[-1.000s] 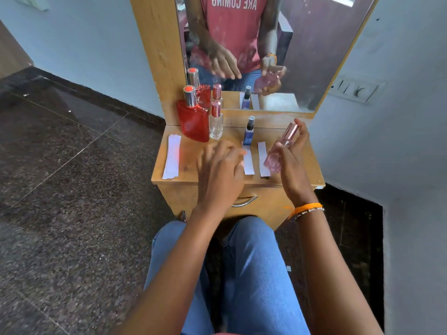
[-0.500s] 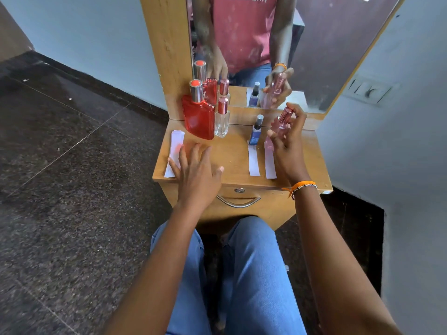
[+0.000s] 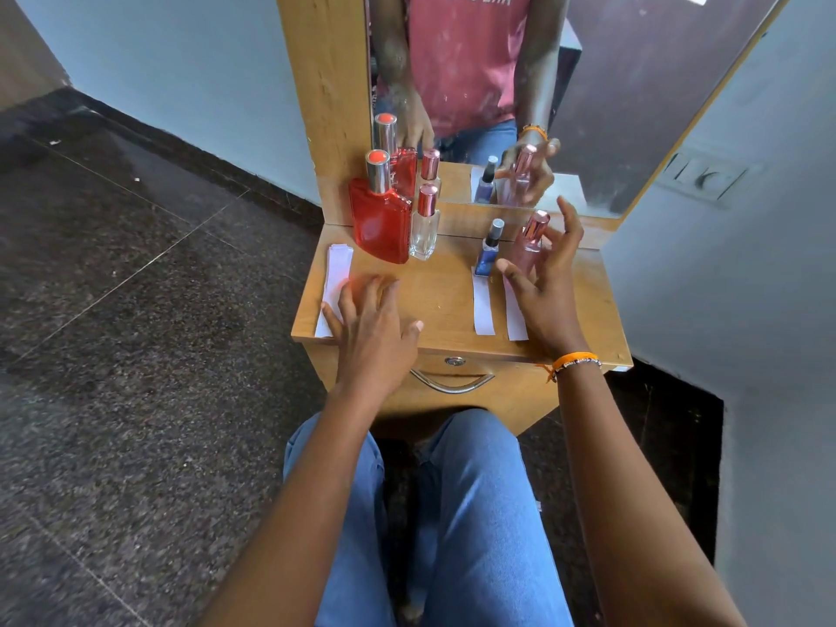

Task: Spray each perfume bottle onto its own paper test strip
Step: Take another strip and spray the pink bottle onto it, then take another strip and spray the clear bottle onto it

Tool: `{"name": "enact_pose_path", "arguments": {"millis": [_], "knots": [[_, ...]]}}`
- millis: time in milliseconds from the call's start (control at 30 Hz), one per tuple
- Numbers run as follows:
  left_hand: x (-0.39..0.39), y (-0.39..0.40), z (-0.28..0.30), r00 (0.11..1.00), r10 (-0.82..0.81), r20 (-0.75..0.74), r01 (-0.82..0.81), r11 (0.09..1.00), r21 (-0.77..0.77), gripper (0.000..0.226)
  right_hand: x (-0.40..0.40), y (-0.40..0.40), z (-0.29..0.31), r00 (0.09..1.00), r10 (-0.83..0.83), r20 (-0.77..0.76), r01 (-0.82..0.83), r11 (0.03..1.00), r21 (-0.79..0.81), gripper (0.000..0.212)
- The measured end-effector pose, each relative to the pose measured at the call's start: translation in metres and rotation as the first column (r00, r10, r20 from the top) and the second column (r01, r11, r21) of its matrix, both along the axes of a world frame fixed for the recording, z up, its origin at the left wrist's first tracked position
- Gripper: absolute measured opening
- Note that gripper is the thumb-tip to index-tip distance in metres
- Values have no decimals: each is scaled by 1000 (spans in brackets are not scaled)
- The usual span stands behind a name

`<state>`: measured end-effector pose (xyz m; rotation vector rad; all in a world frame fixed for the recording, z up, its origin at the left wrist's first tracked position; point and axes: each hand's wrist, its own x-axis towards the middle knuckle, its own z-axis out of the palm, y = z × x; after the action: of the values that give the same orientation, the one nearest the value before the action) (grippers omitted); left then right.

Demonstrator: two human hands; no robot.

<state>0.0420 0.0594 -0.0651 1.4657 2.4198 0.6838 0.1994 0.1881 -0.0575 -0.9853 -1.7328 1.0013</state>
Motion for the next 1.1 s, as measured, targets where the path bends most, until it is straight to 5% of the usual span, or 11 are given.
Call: {"name": "enact_pose_path", "arguments": {"millis": [67, 200, 333, 567, 733, 1100], "knots": [[0, 0, 1, 1000, 1, 10, -1, 1000, 9, 60, 0, -9, 1, 992, -113, -50, 116, 992, 51, 78], [2, -1, 6, 1000, 0, 27, -1, 999, 44, 55, -11, -49, 4, 918, -359, -169, 389, 899, 204, 38], [-1, -6, 14, 998, 40, 49, -48, 982, 181, 45, -39, -84, 5, 969, -232, -84, 246, 935, 255, 10], [-34, -24, 18, 973, 187, 132, -214, 949, 233, 48, -104, -86, -2, 983, 58, 176, -63, 998, 28, 16], [-50, -30, 12, 944, 208, 258, -261, 946, 190, 48, -134, -74, -5, 959, 48, 279, -35, 998, -49, 10], [-63, -31, -5, 948, 125, 292, -192, 959, 211, 39, -162, -74, -2, 964, -4, 265, 61, 977, -205, 12]]}}
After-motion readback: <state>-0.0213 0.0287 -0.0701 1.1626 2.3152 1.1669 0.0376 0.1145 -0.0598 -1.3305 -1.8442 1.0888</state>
